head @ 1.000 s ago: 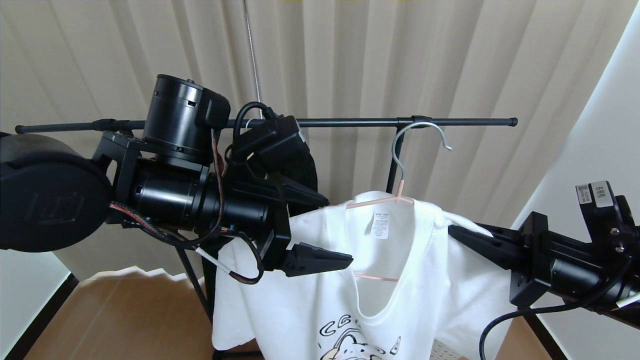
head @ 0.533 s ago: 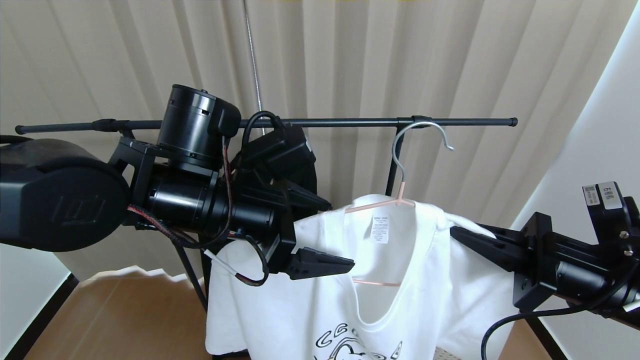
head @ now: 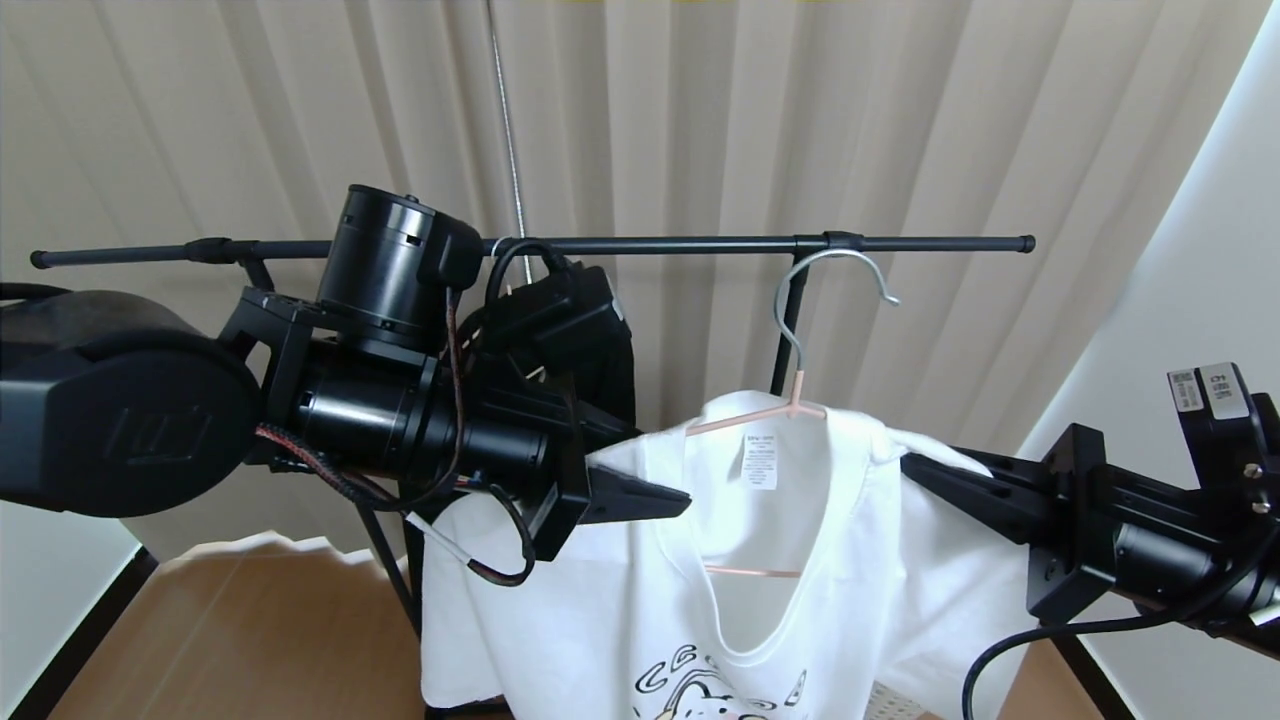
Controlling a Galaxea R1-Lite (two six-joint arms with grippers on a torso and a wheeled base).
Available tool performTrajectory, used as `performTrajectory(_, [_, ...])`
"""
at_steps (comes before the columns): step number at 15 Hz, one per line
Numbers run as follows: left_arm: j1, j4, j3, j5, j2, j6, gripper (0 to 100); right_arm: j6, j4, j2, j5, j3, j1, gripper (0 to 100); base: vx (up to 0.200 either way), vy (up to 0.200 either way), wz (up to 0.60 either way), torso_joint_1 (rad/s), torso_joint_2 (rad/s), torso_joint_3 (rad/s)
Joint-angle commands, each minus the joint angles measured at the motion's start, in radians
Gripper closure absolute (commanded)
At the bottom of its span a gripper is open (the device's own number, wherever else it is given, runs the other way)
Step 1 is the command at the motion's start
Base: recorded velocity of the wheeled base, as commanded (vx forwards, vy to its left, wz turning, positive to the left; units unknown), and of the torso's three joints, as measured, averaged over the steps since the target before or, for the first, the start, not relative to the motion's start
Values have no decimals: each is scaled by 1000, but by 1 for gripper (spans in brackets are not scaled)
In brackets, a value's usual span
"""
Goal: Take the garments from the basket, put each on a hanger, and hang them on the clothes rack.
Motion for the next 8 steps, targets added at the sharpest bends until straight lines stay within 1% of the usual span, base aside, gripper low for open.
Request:
performTrajectory(1, [-1,-3,11,1,-9,0,100,0,-1,-4,0,0,3,100,0,0,0,0,0,0])
performTrajectory(4, [2,-3,30,3,-28,-3,100,-8,0,-10,0,-11,2,100,0,0,0,0,0,0])
performTrajectory(5, [2,-3,36,3,-40,-8,100,-39,9,-17,4,-8,-1,100,0,0,0,0,0,0])
performTrajectory(8, [2,-3,39,3,-43,-9,100,-43,11,-27,4,-5,-1,100,0,0,0,0,0,0])
